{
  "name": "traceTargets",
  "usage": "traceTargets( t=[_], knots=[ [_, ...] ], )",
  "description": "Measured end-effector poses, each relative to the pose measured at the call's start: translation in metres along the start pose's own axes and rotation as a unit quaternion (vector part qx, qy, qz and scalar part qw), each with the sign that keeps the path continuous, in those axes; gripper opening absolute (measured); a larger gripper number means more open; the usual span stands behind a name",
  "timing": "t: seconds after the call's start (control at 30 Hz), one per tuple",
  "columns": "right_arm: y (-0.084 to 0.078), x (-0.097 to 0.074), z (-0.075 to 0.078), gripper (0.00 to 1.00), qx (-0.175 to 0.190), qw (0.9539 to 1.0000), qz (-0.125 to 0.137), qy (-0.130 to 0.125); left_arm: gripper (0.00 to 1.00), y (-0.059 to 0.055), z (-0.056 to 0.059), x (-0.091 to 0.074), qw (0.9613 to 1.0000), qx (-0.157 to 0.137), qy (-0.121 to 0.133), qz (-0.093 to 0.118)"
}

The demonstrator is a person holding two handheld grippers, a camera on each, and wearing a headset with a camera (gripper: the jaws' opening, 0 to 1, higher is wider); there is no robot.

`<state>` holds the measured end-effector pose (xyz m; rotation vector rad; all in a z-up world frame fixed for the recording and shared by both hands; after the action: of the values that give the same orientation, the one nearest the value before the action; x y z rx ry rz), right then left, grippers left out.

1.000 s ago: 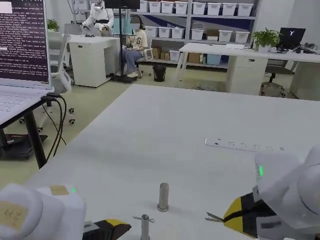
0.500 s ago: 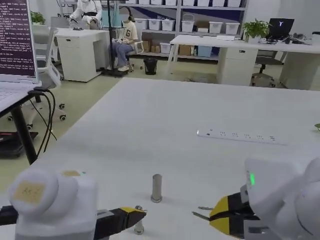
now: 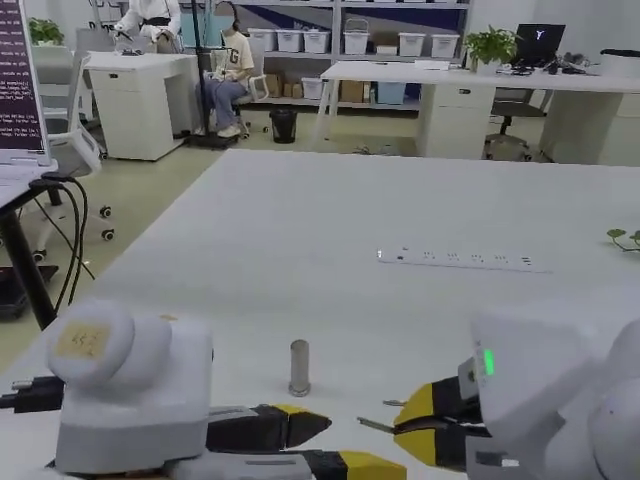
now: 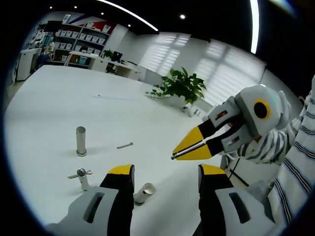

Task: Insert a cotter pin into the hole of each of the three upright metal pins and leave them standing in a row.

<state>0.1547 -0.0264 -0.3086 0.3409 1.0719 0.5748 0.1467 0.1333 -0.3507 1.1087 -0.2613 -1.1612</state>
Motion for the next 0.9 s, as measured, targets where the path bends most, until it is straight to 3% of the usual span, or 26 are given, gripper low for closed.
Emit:
traceTargets(
  t=[0.6,0.9],
  knots=[
    [0.0021,0.0006,-0.0065,0.0,-0.02,0.9998,0.004,-0.007,0.11,0.0029,0.0019,0.0051,0.9989,-0.044,-0.016,0.001],
    [0.0037,0.0026,-0.0101,0.0,-0.032,0.9995,0.0,-0.006,0.06,-0.001,0.0026,0.0044,0.9984,-0.054,-0.018,-0.003]
  ],
)
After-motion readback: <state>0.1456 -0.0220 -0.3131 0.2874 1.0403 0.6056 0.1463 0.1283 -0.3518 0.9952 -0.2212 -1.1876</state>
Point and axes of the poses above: the centre of the closed fingertips' face, and the gripper's own axes: x roughly forward along the fingers, z roughly to its right, y roughly out of its top, the point moved 10 cm from there along -x, roughly backward along the fingers, and after that the axes turned 1 degree about -z, right-handed, at the moved point
